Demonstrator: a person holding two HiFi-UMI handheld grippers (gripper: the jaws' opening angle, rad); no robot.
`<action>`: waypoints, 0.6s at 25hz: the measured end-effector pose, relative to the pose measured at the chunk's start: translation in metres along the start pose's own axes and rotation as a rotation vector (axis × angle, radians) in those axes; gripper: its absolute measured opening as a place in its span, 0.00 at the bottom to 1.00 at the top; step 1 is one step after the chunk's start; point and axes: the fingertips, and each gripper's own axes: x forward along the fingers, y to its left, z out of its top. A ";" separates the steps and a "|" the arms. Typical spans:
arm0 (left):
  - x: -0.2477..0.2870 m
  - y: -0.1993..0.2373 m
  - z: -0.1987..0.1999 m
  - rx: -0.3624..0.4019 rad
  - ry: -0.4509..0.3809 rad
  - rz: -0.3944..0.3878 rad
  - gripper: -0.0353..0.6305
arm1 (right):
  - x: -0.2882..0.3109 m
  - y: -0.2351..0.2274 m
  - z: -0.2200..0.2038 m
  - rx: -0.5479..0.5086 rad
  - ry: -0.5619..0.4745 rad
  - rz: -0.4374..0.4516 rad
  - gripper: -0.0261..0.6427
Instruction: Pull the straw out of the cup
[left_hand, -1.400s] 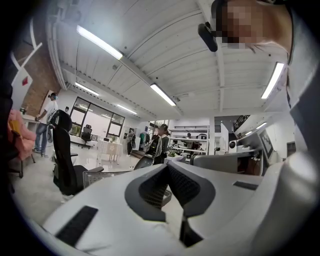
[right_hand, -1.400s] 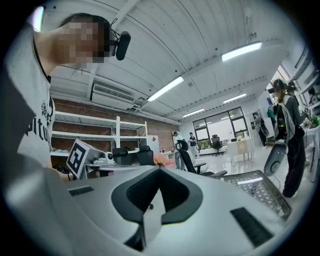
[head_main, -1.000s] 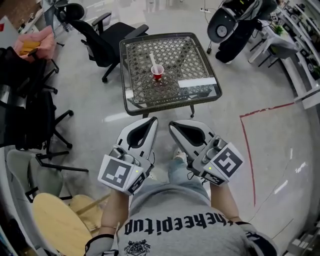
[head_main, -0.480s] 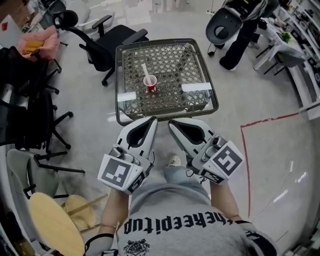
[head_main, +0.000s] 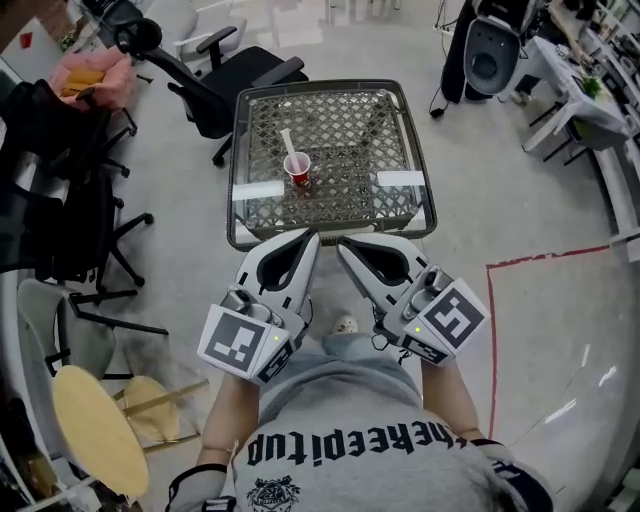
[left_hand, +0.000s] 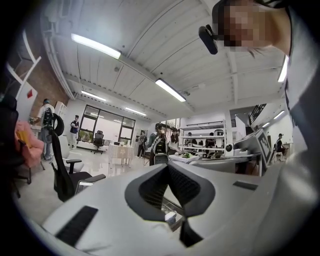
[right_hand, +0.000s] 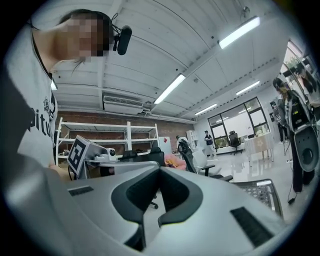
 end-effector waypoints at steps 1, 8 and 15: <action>0.001 0.000 -0.001 0.003 0.001 0.010 0.09 | 0.000 -0.002 -0.001 -0.001 -0.001 0.006 0.03; 0.001 0.015 0.000 0.008 -0.003 0.073 0.09 | 0.013 -0.010 -0.005 -0.007 0.011 0.048 0.04; 0.004 0.047 -0.008 -0.024 0.001 0.105 0.09 | 0.039 -0.020 -0.011 -0.003 0.017 0.060 0.04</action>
